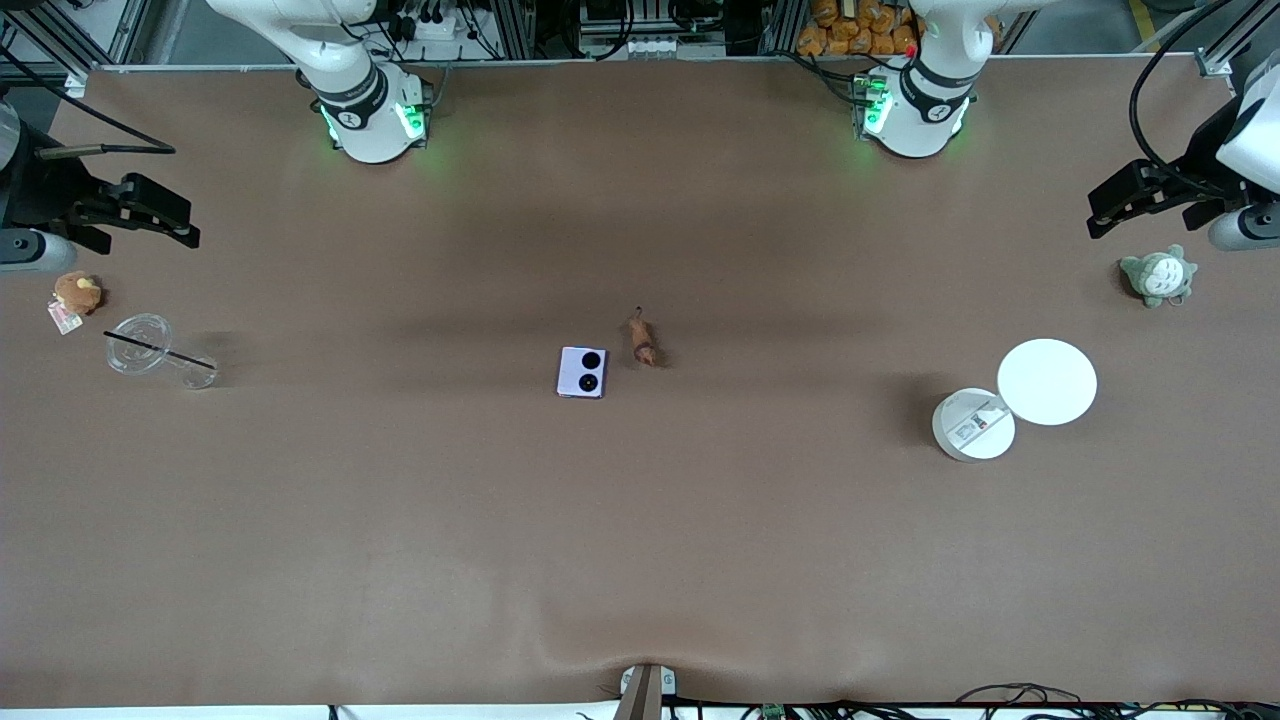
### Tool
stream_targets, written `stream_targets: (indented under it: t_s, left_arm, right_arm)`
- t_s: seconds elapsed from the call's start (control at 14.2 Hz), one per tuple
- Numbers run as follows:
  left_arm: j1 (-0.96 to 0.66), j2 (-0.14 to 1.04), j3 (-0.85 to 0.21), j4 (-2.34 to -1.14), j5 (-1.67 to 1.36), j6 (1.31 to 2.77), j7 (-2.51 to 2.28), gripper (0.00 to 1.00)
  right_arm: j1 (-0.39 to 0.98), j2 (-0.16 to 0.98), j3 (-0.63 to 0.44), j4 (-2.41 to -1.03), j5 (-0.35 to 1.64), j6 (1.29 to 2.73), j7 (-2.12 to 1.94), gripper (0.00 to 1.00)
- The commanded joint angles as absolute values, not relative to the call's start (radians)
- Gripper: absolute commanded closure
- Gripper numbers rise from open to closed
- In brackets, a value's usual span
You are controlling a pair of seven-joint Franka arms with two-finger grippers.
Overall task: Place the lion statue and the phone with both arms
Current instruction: 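Reach the left gripper to the lion while the right gripper approaches the phone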
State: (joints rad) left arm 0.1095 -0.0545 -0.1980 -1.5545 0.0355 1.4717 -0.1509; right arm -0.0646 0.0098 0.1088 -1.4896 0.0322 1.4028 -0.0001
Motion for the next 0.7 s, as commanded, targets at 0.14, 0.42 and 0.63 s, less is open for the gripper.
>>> stream_targets:
  t_s: [0.14, 0.42, 0.63]
  left_arm:
    - [0.117, -0.049, -0.204, -1.523, 0.029, 1.443, -0.127, 0.00]
    - [0.101, -0.031, -0.206, -1.497, 0.031, 1.443, -0.141, 0.00]
    - [0.097, -0.005, -0.238, -1.494, 0.009, 1.454, -0.147, 0.00]
  right_arm:
    - [-0.083, -0.002, 0.129, -1.493, 0.015, 1.399, 0.015, 0.00]
    - [-0.083, -0.002, 0.130, -1.493, 0.015, 1.402, 0.015, 0.00]
    - [-0.077, -0.002, 0.129, -1.493, 0.015, 1.401, 0.015, 0.00]
